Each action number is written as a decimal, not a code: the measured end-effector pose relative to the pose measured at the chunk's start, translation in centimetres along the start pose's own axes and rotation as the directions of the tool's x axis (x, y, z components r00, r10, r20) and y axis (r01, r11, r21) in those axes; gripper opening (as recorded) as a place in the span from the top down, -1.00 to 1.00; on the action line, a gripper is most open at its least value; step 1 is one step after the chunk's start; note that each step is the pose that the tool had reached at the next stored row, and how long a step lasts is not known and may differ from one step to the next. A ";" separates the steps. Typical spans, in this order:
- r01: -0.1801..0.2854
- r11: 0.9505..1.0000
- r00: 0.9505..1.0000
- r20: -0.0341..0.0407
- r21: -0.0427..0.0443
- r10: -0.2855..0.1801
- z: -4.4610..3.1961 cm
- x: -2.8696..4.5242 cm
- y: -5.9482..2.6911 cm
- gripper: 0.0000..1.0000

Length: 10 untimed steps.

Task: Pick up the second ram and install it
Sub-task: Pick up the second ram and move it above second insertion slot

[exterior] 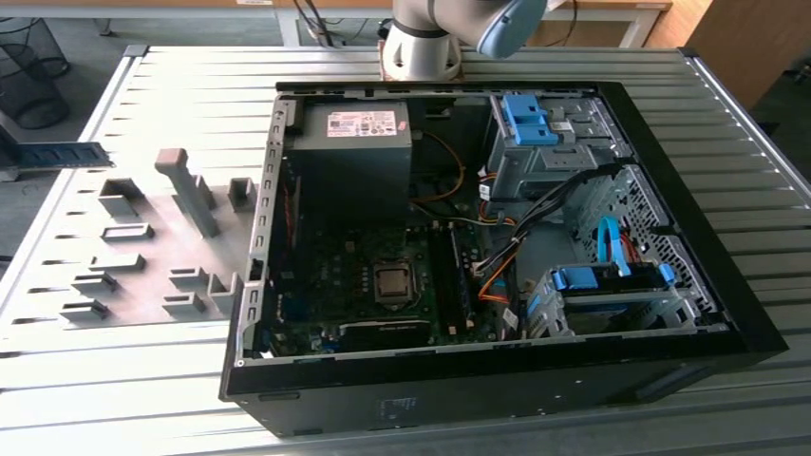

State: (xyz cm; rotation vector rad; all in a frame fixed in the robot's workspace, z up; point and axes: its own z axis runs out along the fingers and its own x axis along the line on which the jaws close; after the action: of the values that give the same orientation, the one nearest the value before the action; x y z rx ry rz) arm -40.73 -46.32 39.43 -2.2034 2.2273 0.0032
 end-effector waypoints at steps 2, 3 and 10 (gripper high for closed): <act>0.000 1.000 1.000 0.000 0.000 0.000 -0.20 0.00 0.00 0.72; 0.000 1.000 1.000 0.000 0.000 0.000 -0.28 0.00 0.00 0.72; 0.000 1.000 1.000 0.000 0.000 0.000 -0.63 -0.01 0.00 0.72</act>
State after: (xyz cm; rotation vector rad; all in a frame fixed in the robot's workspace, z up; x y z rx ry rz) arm -40.73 -46.32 40.06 -2.2034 2.2273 0.0032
